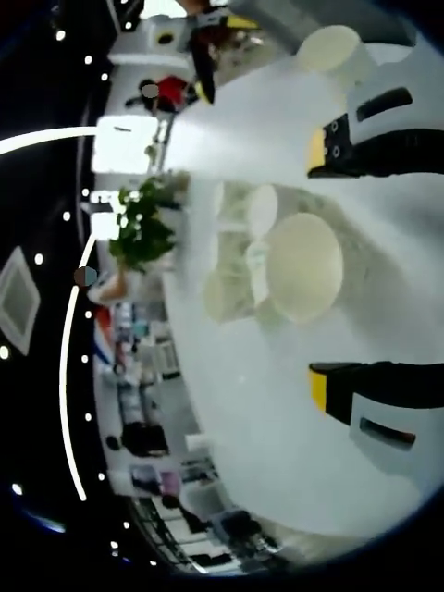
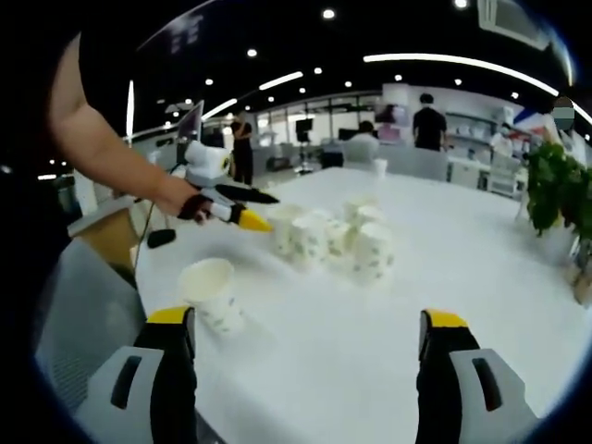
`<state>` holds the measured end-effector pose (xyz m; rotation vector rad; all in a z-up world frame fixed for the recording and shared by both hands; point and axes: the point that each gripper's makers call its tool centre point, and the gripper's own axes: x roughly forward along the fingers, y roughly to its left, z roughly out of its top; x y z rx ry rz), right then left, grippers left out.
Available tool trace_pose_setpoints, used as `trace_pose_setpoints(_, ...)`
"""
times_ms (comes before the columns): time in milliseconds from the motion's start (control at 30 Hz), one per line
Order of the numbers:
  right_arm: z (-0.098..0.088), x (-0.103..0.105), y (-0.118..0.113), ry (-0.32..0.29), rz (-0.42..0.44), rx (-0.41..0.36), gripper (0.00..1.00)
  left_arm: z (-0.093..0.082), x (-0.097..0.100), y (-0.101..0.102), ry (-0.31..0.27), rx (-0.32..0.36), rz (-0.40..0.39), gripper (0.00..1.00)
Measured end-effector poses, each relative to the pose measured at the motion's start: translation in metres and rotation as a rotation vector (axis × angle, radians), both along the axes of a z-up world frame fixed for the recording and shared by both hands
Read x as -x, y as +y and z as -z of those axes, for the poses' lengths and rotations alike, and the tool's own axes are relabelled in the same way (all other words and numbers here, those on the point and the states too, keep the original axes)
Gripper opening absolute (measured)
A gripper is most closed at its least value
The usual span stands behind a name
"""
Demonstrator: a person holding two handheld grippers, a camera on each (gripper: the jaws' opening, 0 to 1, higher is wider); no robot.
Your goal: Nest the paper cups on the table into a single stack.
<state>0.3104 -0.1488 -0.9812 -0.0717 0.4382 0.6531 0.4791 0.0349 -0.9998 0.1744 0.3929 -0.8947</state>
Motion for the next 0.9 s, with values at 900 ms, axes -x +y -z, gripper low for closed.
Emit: trace_pose_setpoints(900, 0.000, 0.009, -0.001, 0.004, -0.004, 0.011, 0.98, 0.014, -0.003, -0.007, 0.019, -0.040, 0.044, 0.42)
